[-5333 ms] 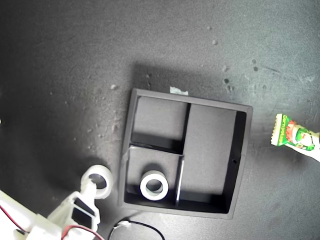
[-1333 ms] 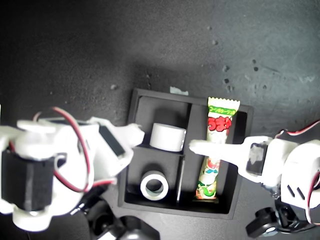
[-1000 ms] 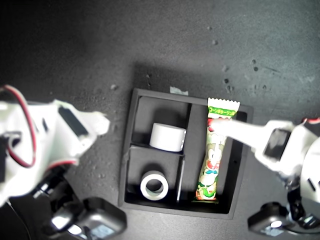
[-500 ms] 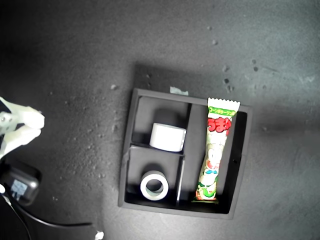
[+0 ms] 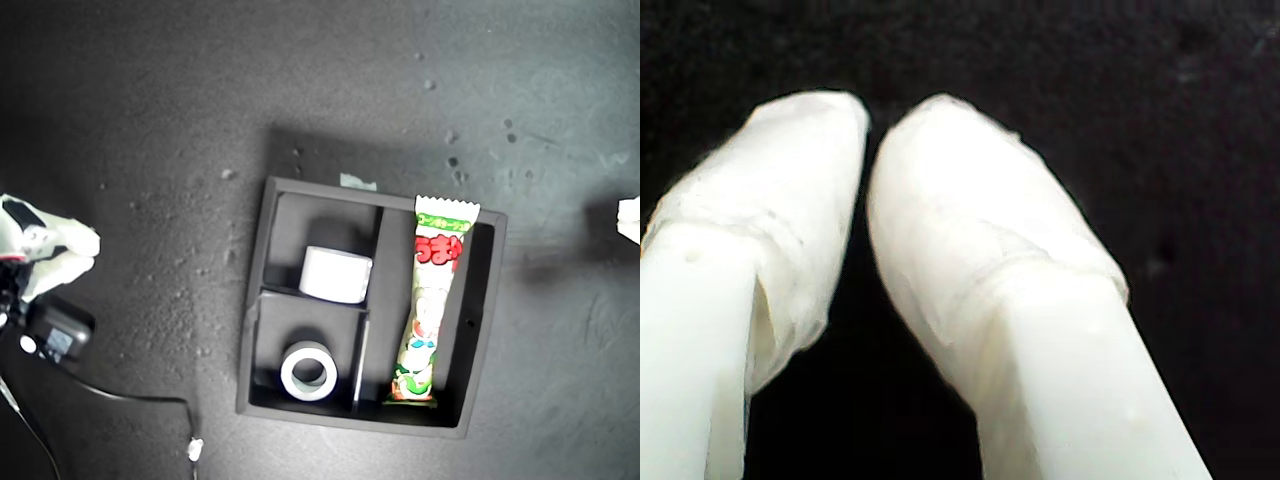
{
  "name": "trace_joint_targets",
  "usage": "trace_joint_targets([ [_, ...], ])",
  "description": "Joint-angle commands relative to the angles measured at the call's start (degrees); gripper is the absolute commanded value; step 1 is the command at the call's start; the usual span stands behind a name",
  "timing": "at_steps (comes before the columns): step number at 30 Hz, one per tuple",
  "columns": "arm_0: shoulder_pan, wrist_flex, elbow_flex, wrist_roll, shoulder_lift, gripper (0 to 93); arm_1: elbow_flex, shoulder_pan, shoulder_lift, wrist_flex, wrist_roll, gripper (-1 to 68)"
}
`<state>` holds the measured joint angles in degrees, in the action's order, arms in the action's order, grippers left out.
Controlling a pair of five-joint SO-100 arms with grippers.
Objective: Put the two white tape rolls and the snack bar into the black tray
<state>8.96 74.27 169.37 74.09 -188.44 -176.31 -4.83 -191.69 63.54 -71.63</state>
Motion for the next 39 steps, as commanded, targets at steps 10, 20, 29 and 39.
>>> trace_joint_targets([
  [10,0.7,-3.7,10.5,-2.3,-5.5,0.0,-2.7,-0.4,-0.3,4.7,9.7,-0.2],
  [20,0.3,4.1,10.5,-2.6,-5.5,0.2,-2.7,-7.3,-0.3,13.2,12.9,0.0],
  [29,0.3,5.4,10.5,1.8,-5.5,0.2,-2.7,-2.0,-0.3,13.2,12.5,0.0],
  [39,0.3,5.4,10.5,1.8,-5.5,0.2,-2.7,-1.7,-0.3,13.2,12.4,0.0],
])
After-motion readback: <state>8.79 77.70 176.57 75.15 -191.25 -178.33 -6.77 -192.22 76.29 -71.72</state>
